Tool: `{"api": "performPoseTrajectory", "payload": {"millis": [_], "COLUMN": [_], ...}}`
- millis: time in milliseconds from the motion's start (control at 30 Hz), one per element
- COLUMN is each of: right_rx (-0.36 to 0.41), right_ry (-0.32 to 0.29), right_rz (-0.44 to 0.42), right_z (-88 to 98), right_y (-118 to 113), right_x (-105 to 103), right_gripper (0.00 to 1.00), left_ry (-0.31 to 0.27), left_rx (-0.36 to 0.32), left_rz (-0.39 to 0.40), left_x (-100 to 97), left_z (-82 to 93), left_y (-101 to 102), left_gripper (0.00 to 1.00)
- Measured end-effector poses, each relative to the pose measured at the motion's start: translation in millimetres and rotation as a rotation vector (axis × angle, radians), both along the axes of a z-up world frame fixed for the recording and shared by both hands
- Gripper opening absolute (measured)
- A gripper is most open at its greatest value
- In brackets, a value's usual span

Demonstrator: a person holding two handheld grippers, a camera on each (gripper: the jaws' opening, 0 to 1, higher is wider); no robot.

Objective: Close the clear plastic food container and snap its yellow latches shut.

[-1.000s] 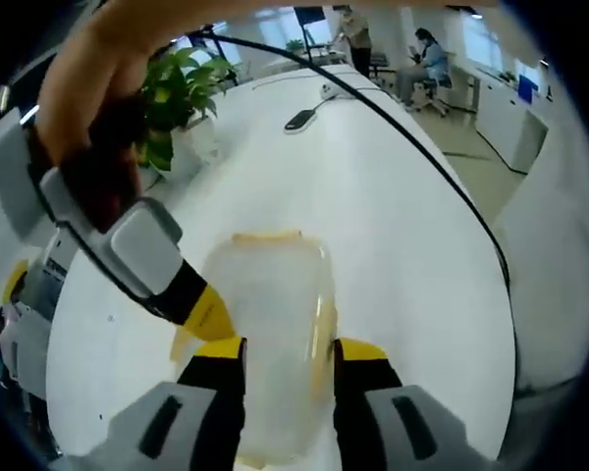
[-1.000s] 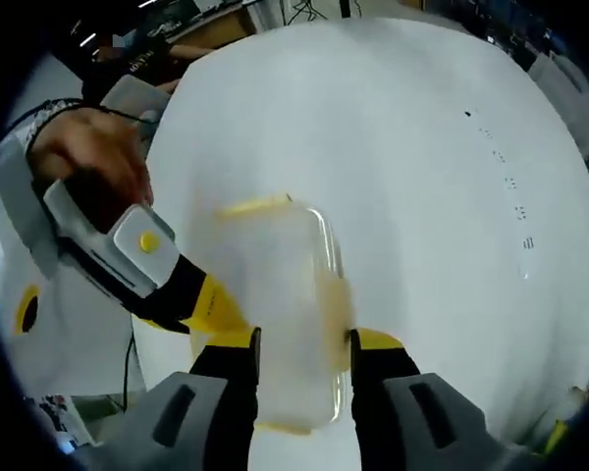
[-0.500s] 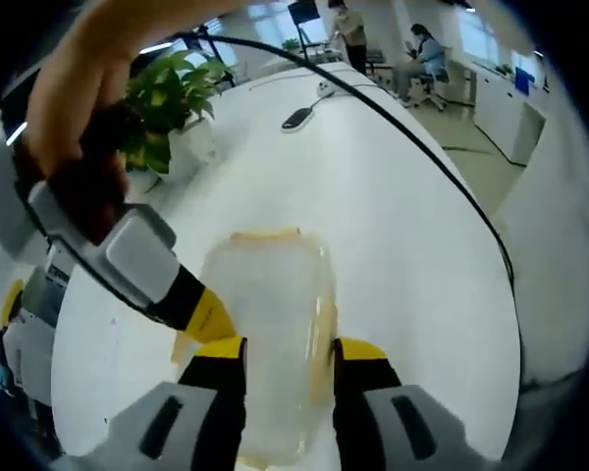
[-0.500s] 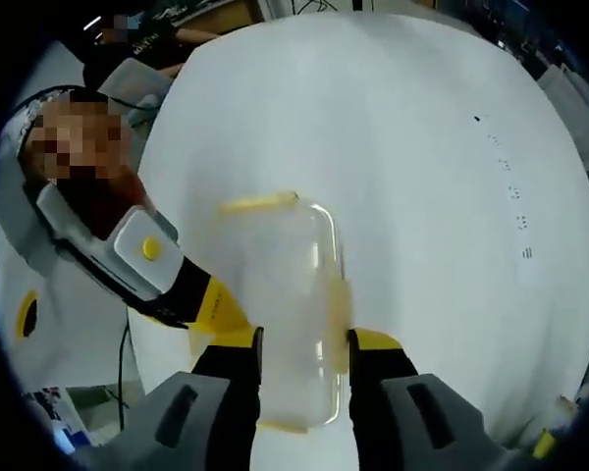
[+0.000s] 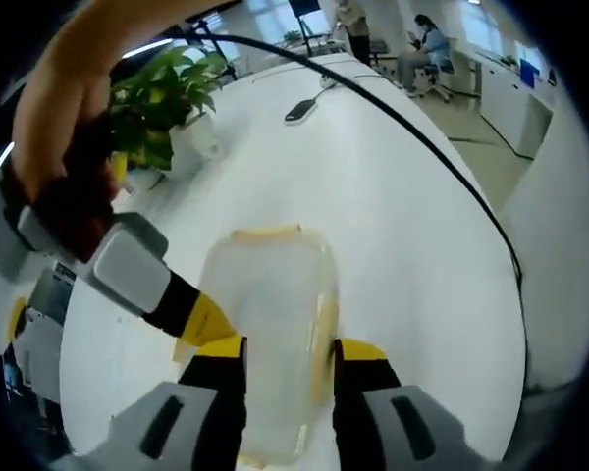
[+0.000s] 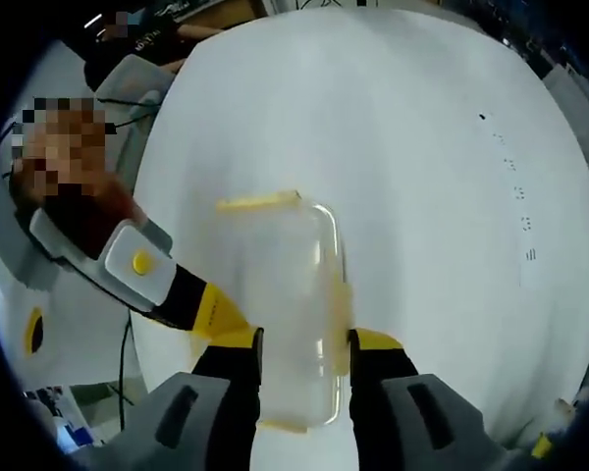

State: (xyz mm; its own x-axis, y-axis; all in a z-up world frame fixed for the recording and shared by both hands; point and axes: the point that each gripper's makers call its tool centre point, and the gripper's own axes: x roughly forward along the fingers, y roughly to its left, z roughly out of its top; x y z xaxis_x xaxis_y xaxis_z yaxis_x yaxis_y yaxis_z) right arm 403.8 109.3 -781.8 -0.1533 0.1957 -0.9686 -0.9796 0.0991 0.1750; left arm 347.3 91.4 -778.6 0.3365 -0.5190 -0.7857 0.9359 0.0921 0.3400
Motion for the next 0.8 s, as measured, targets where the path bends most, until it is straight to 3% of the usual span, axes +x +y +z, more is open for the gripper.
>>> {"api": "performPoseTrajectory", "payload": {"millis": [400, 433, 533, 667, 800], "right_rx": [0.004, 0.000, 0.002, 0.006, 0.031], "right_ry": [0.002, -0.004, 0.000, 0.013, 0.068], "right_rz": [0.000, 0.004, -0.001, 0.012, 0.020], "right_z": [-0.3, -0.5, 0.0, -0.1, -2.0], "right_y": [0.2, -0.2, -0.3, -0.4, 0.2], "right_x": [1.0, 0.7, 0.1, -0.9, 0.0], "right_gripper": [0.33, 0.33, 0.33, 0.32, 0.32], "left_ry": [-0.059, -0.107, -0.076, -0.081, -0.081], "left_rx": [0.017, 0.021, 0.002, 0.024, 0.008], "left_rz": [0.022, 0.018, 0.029, 0.013, 0.011], "left_x": [0.7, 5.3, 3.7, 2.9, 2.6], "left_z": [-1.9, -0.6, -5.0, -1.7, -1.5], "left_y": [0.2, 1.2, 2.7, 0.2, -0.4], "left_gripper": [0.27, 0.25, 0.25, 0.26, 0.26]}}
